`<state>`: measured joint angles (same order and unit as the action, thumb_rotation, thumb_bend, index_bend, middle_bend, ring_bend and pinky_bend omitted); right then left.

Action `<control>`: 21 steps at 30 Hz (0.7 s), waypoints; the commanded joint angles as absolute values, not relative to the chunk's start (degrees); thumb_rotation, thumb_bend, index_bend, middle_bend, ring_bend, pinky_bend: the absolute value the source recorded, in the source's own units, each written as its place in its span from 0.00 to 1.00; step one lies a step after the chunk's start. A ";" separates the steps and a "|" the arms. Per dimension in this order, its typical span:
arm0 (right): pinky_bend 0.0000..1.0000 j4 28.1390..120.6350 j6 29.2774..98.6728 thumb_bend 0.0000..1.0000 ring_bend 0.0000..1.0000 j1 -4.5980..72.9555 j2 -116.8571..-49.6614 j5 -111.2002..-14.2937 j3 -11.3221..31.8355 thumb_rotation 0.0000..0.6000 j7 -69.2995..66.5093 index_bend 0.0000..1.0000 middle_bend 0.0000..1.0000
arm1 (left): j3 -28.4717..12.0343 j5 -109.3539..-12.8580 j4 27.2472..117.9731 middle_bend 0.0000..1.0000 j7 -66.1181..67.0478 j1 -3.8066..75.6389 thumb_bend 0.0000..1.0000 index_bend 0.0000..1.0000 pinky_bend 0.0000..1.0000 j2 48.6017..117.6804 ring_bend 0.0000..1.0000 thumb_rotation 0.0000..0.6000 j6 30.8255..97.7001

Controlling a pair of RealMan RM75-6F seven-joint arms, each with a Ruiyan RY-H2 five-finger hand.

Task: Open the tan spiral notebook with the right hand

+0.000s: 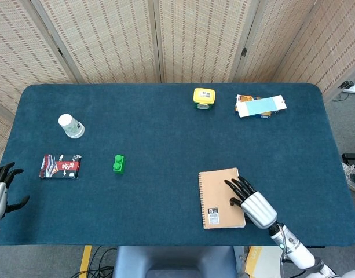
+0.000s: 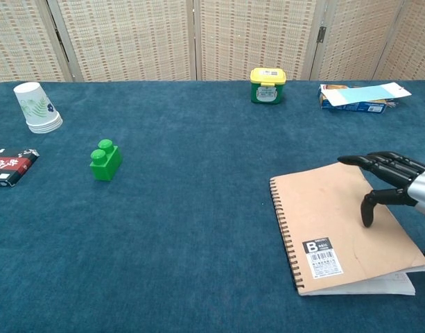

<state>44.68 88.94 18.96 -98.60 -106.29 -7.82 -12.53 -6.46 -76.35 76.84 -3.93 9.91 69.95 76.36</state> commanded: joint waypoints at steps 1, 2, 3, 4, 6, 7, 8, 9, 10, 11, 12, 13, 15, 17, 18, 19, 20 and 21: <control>0.00 44.77 89.68 0.23 0.00 19.73 -98.97 -106.70 -7.36 1.00 -12.21 0.48 0.05 | -6.47 -76.32 76.82 0.15 -3.86 9.90 0.24 0.25 0.24 69.97 0.12 1.00 76.37; 0.00 44.79 89.98 0.23 0.00 20.00 -99.09 -106.81 -7.15 1.00 -11.90 0.48 0.05 | -6.50 -76.31 76.83 0.15 -3.85 9.90 0.24 0.25 0.24 69.97 0.12 1.00 76.40; 0.00 44.90 90.42 0.23 0.00 20.38 -99.25 -106.98 -6.87 1.00 -11.57 0.48 0.05 | -6.51 -76.29 76.85 0.15 -3.77 9.88 0.24 0.25 0.24 69.97 0.12 1.00 76.44; 0.00 45.04 90.66 0.23 0.00 20.67 -99.33 -107.10 -6.70 1.00 -11.40 0.47 0.05 | -6.51 -76.28 76.87 0.15 -3.72 9.87 0.24 0.25 0.24 69.97 0.12 1.00 76.46; 0.00 45.46 90.82 0.23 0.00 21.30 -99.45 -107.28 -6.39 1.00 -10.94 0.45 0.05 | -6.54 -76.22 76.91 0.15 -3.75 9.87 0.24 0.25 0.24 69.97 0.12 1.00 76.44; 0.00 45.78 90.75 0.23 0.00 21.80 -99.54 -107.40 -6.17 1.00 -10.48 0.44 0.05 | -6.59 -76.15 76.86 0.15 -3.77 9.90 0.24 0.25 0.24 69.98 0.12 1.00 76.39; 0.00 46.03 90.58 0.23 0.00 22.22 -99.63 -107.41 -5.94 1.00 -10.06 0.41 0.05 | -6.63 -76.08 76.81 0.15 -3.80 9.91 0.24 0.25 0.24 69.99 0.12 1.00 76.34; 0.00 46.36 90.27 0.23 0.00 22.63 -99.74 -107.33 -5.67 1.00 -9.59 0.37 0.04 | -6.68 -76.02 76.78 0.15 -3.85 9.93 0.24 0.25 0.24 70.00 0.12 1.00 76.29; 0.00 46.94 89.75 0.23 0.00 23.27 -99.85 -107.30 -5.40 1.00 -9.17 0.35 0.04 | -6.73 -75.89 76.76 0.15 -3.93 9.91 0.24 0.25 0.24 69.99 0.12 1.00 76.26; 0.00 47.43 89.32 0.23 0.00 23.81 -99.91 -107.27 -5.17 1.00 -8.92 0.31 0.04 | -6.78 -75.78 76.71 0.15 -4.01 9.89 0.24 0.25 0.24 69.97 0.12 1.00 76.24; 0.00 47.93 88.90 0.23 0.00 24.36 -99.97 -107.21 -4.87 1.00 -8.61 0.27 0.03 | -6.85 -75.66 76.66 0.15 -4.13 9.87 0.24 0.25 0.24 69.94 0.12 1.00 76.21; 0.00 48.54 88.42 0.23 0.00 25.14 -100.07 -107.17 -4.46 1.00 -8.31 0.24 0.02 | -6.97 -75.45 76.54 0.15 -4.35 9.86 0.24 0.25 0.24 69.93 0.12 1.00 76.12; 0.00 49.53 87.76 0.23 0.00 26.48 -100.30 -107.11 -3.74 1.00 -8.24 0.18 0.01 | -7.32 -74.80 76.18 0.15 -5.51 9.82 0.24 0.25 0.24 69.71 0.12 1.00 75.69; 0.00 50.21 87.20 0.23 0.00 27.64 -100.59 -107.10 -3.19 1.00 -8.36 0.11 0.00 | -7.75 -73.79 75.39 0.15 -6.70 9.86 0.24 0.26 0.24 69.59 0.12 1.00 74.84; 0.00 50.63 86.76 0.23 0.00 28.40 -100.83 -107.06 -2.83 1.00 -8.37 0.09 0.00 | -7.98 -73.12 74.85 0.15 -7.39 9.92 0.24 0.26 0.24 69.54 0.12 1.00 74.13; 0.00 50.91 86.52 0.22 0.00 28.97 -101.06 -107.08 -2.55 1.00 -8.33 0.07 0.00 | -8.12 -72.75 74.44 0.15 -7.85 9.98 0.24 0.26 0.24 69.55 0.12 1.00 73.70; 0.00 51.13 86.29 0.22 0.00 29.57 -101.32 -107.16 -2.31 1.00 -8.31 0.04 0.00 | -8.21 -72.49 74.06 0.15 -8.25 10.04 0.24 0.26 0.24 69.58 0.12 1.00 73.31; 0.00 51.31 86.09 0.21 0.00 30.19 -101.63 -107.23 -2.02 1.00 -8.31 0.02 0.00 | -8.29 -72.30 73.75 0.15 -8.62 10.11 0.24 0.26 0.24 69.60 0.12 1.00 72.98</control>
